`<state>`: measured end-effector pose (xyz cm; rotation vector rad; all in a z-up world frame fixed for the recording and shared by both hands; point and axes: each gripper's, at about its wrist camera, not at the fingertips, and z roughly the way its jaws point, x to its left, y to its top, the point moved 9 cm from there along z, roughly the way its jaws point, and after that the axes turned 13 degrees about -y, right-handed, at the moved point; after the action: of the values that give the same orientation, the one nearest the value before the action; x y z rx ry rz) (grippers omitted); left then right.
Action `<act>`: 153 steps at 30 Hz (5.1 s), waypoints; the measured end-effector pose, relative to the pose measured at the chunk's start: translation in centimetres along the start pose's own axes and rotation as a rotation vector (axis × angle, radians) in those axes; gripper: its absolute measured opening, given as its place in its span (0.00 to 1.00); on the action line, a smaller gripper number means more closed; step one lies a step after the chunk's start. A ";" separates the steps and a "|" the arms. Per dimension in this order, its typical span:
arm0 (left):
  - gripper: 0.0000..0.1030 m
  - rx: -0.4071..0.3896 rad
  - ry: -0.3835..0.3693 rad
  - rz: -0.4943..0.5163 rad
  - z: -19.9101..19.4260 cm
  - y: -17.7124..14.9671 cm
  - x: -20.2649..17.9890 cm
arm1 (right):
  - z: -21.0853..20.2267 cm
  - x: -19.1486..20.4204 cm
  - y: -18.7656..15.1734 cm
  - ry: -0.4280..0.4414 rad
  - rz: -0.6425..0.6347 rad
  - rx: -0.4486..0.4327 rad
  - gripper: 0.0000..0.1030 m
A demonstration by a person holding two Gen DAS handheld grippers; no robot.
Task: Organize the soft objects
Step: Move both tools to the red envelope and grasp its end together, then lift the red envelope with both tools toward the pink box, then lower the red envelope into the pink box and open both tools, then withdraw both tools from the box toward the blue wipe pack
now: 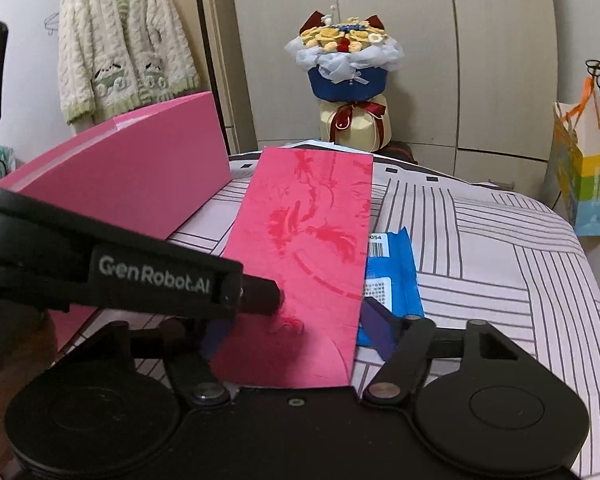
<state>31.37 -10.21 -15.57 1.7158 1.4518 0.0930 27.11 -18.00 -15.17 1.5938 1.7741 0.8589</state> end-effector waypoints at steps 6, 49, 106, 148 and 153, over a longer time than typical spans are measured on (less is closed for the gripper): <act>0.34 -0.018 -0.016 0.003 -1.3 -0.4 -0.5 | -1.5 -0.2 -0.2 0.025 0.072 0.007 0.71; 0.34 -0.153 -0.169 0.153 -19.8 -6.5 -4.9 | -20.2 7.4 -0.6 -0.038 -0.057 -0.111 0.80; 0.49 -0.240 0.253 -0.001 -20.8 5.7 16.2 | -3.6 21.6 8.6 0.316 -0.185 0.017 0.76; 0.70 -0.167 -0.147 0.312 -19.8 -0.1 -7.9 | -18.4 -1.6 4.6 0.076 -0.246 -0.216 0.83; 0.68 -0.187 -0.178 0.217 -16.5 0.3 -7.6 | -14.4 -3.5 3.7 0.082 -0.245 -0.173 0.84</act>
<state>20.05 -7.38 -1.62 1.6762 1.0904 0.1823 18.36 -22.26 -3.38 1.2183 1.8498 0.9415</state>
